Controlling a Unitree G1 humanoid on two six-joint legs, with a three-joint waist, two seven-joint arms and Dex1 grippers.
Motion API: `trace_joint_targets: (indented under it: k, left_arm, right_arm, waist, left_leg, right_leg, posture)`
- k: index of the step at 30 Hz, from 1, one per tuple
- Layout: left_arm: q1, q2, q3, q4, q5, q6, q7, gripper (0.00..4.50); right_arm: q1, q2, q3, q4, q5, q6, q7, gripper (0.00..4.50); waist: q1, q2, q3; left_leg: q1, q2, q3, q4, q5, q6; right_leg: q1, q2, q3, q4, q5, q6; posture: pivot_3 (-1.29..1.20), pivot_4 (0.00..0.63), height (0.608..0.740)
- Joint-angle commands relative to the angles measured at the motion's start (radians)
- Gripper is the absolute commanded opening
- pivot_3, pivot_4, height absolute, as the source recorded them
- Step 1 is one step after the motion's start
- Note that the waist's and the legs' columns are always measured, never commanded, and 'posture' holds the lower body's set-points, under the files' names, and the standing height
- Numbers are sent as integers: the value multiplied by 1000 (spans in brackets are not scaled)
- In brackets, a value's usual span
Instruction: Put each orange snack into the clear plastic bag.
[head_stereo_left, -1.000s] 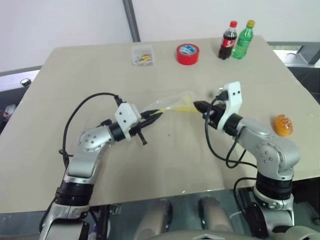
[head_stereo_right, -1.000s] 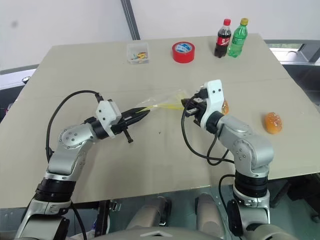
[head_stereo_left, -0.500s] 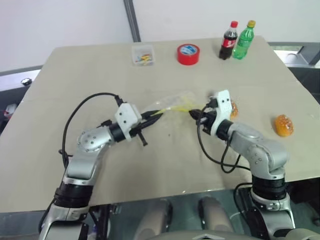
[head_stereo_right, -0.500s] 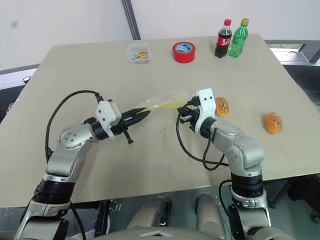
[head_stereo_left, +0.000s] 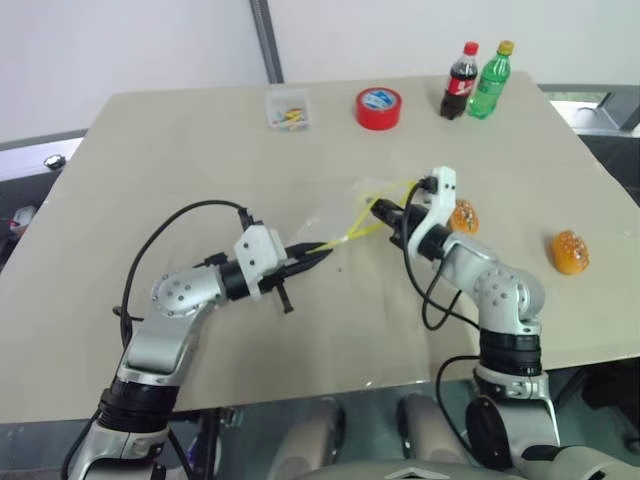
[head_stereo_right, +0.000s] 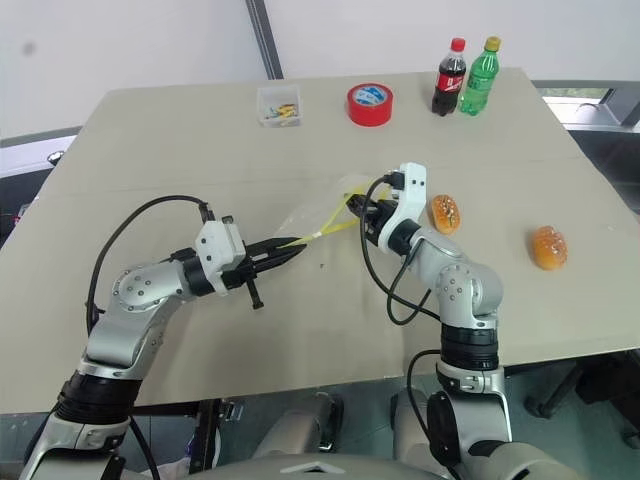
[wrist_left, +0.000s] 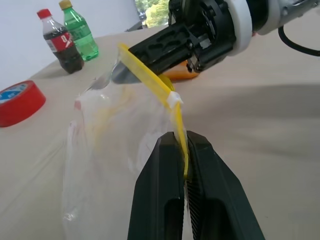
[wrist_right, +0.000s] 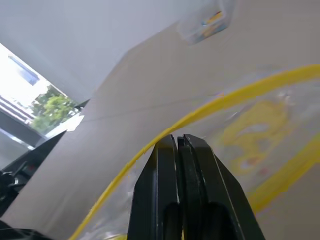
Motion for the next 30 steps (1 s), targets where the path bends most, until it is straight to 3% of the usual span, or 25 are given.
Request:
trace_joint_targets:
  k: [1, 5, 11, 14, 21, 22, 26, 30]
  left_arm:
    - [-10, 22, 15, -8, -42, 8, -48, 0]
    - [-50, 62, 7, 90, -5, -80, -134, 0]
    - [-102, 87, 9, 227, 35, -223, -194, 0]
    - [-110, 80, 20, 258, 45, -247, -176, 0]
    - [-111, 34, 38, 253, 44, -205, -74, 0]
    - [-112, 28, 36, 249, 53, -195, -56, 0]
    - [-126, -2, 38, 243, 68, -159, 14, 0]
    - [-162, -44, 34, 257, 98, -118, 108, 0]
  right_arm:
    - [-10, -139, 320, 57, -313, -283, 64, 142]
    - [-48, -354, 657, 204, -709, -651, 117, 142]
    - [-120, -424, 739, 359, -962, -904, 34, 142]
    - [-147, -415, 739, 423, -1061, -952, -37, 973]
    - [-156, -422, 681, 419, -1173, -952, -102, 4179]
    - [-153, -428, 672, 406, -1180, -951, -102, 4469]
    - [-118, -441, 615, 308, -1129, -923, -25, 4469]
    - [-36, -489, 520, 113, -959, -830, 200, 4469]
  waist:
    - [-7, 0, 0]
    - [-4, 0, 0]
    - [-3, -1, 0]
    - [-2, -1, 0]
    - [-1, -1, 0]
    - [-2, -1, 0]
    - [0, -1, 0]
    - [4, -1, 0]
  left_leg:
    - [0, 0, 1, 0, 0, 0]
    - [1, 0, 2, 0, 0, 0]
    - [0, 0, 2, 1, 0, 0]
    - [0, 0, 1, 1, 0, 0]
    - [0, 0, 1, 1, 0, 0]
    - [0, 0, 1, 1, 0, 0]
    - [0, 0, 1, 1, 0, 0]
    - [-1, 0, 0, 1, 0, 0]
  right_leg:
    - [0, 0, 1, 1, 0, 0]
    - [-1, 1, 1, 1, 0, 0]
    - [0, 0, 1, 0, 0, 0]
    - [0, 1, 1, 0, 0, 0]
    - [0, 1, 1, -2, 0, 0]
    - [0, 1, 1, -2, 0, 0]
    - [0, 1, 1, -1, 0, 0]
    - [1, 1, 0, -2, 0, 0]
  posture:
    - [0, 150, 713]
    - [0, 150, 713]
    - [0, 150, 713]
    - [0, 150, 713]
    - [0, 150, 713]
    - [0, 150, 713]
    - [0, 150, 713]
    - [0, 150, 713]
